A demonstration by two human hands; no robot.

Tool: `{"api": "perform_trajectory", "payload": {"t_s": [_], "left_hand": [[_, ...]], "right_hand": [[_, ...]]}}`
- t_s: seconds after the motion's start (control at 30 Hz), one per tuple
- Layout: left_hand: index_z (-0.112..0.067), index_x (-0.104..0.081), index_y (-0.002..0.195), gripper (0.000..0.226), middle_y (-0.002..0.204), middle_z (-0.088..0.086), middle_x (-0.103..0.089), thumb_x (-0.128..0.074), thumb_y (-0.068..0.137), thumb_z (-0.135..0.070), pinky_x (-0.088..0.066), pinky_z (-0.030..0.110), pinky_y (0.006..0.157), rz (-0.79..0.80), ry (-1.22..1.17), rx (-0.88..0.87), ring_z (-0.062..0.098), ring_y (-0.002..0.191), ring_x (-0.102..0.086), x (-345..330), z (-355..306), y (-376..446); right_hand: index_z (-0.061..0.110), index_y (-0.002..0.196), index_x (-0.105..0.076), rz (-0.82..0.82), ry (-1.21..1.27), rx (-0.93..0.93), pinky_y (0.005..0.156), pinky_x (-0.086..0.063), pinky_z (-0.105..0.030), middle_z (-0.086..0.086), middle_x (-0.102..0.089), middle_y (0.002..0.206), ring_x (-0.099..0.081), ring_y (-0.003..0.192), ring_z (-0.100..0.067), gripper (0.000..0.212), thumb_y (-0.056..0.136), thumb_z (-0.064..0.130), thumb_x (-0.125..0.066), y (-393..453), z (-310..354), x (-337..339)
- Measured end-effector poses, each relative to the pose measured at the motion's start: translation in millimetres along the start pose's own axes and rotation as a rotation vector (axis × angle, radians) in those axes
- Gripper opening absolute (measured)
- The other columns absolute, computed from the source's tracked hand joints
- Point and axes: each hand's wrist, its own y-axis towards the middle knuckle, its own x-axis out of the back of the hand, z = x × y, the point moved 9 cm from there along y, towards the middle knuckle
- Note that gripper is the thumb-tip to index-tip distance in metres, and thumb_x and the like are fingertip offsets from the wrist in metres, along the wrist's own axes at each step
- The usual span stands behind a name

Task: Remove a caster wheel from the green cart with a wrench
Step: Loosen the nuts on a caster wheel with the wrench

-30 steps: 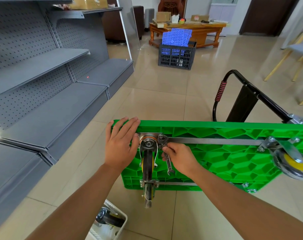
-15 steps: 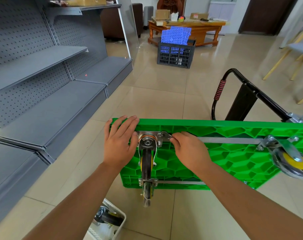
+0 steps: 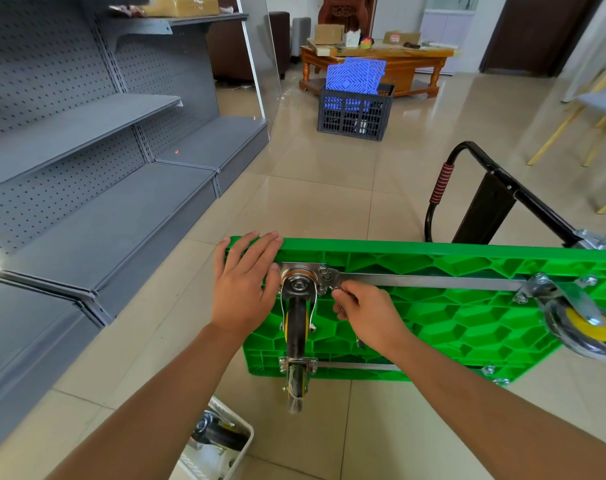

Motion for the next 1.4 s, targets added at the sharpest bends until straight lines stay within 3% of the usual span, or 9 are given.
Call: {"api": "perform_trajectory", "payload": {"t_s": [0.33, 0.63, 0.8, 0.93, 1.0, 1.17, 1.33, 1.4], "left_hand": [[-0.017, -0.063, 0.137, 0.040, 0.142, -0.005, -0.060, -0.049, 0.100, -0.023, -0.030, 0.055, 0.117, 0.003, 0.004, 0.000, 0.022, 0.135, -0.051, 0, 0, 0], [-0.016, -0.063, 0.137, 0.041, 0.142, -0.005, -0.060, -0.047, 0.100, -0.024, -0.029, 0.055, 0.117, 0.002, 0.002, -0.005, 0.021, 0.135, -0.051, 0, -1, 0], [-0.017, -0.063, 0.138, 0.041, 0.142, -0.006, -0.060, -0.047, 0.101, -0.024, -0.028, 0.053, 0.119, 0.007, 0.004, -0.006, 0.021, 0.135, -0.050, -1, 0, 0], [-0.017, -0.063, 0.138, 0.040, 0.142, -0.006, -0.060, -0.047, 0.101, -0.023, -0.028, 0.052, 0.119, -0.004, 0.001, -0.012, 0.021, 0.135, -0.051, 1, -1, 0], [-0.017, -0.063, 0.138, 0.041, 0.142, -0.006, -0.060, -0.048, 0.100, -0.023, -0.028, 0.052, 0.119, -0.010, 0.002, -0.019, 0.021, 0.135, -0.051, 1, -1, -1], [-0.017, -0.063, 0.137, 0.040, 0.142, -0.005, -0.061, -0.050, 0.100, -0.022, -0.030, 0.055, 0.117, 0.002, 0.009, 0.002, 0.022, 0.135, -0.051, -1, -1, -1], [-0.017, -0.063, 0.138, 0.041, 0.142, -0.006, -0.060, -0.047, 0.101, -0.024, -0.029, 0.055, 0.117, 0.012, 0.003, 0.003, 0.022, 0.136, -0.051, 0, 0, -1], [-0.017, -0.063, 0.137, 0.040, 0.142, -0.006, -0.060, -0.049, 0.100, -0.023, -0.030, 0.056, 0.116, 0.016, 0.004, 0.012, 0.022, 0.135, -0.051, -1, 0, 0]], "right_hand": [[0.011, 0.090, -0.069, -0.005, 0.120, -0.056, 0.074, -0.054, -0.026, 0.000, -0.073, 0.082, -0.072, 0.076, -0.010, 0.025, 0.103, 0.025, -0.054, 1, -1, -9], [0.010, 0.083, -0.067, -0.036, 0.118, -0.062, 0.065, -0.050, -0.022, -0.002, -0.073, 0.079, -0.071, 0.073, -0.012, 0.028, 0.103, 0.024, -0.054, 6, -1, -11], [0.020, 0.081, -0.058, -0.111, -0.128, 0.081, 0.056, -0.048, -0.037, 0.000, -0.063, 0.069, -0.060, 0.061, -0.024, 0.027, 0.104, 0.032, -0.051, 5, 6, 6], [0.017, 0.102, -0.066, -0.218, -0.499, 0.246, 0.055, -0.037, -0.030, 0.000, -0.060, 0.078, -0.054, 0.068, -0.020, 0.028, 0.105, 0.036, -0.046, 2, 32, 29], [0.019, 0.106, -0.066, -0.227, -0.562, 0.257, 0.057, -0.038, -0.029, 0.000, -0.062, 0.083, -0.057, 0.073, -0.021, 0.028, 0.105, 0.037, -0.045, 0, 36, 32], [0.022, 0.082, -0.054, -0.137, -0.369, 0.200, 0.051, -0.032, -0.030, 0.008, -0.049, 0.063, -0.049, 0.058, -0.014, 0.024, 0.103, 0.032, -0.051, 3, 22, 30], [0.017, 0.078, -0.058, -0.041, -0.152, 0.081, 0.057, -0.048, -0.038, 0.001, -0.063, 0.066, -0.058, 0.056, -0.018, 0.030, 0.104, 0.030, -0.051, 1, 4, 13], [0.017, 0.080, -0.061, -0.011, -0.066, 0.025, 0.058, -0.050, -0.029, 0.001, -0.068, 0.072, -0.065, 0.063, -0.017, 0.030, 0.105, 0.030, -0.050, 1, -1, 6]]}}
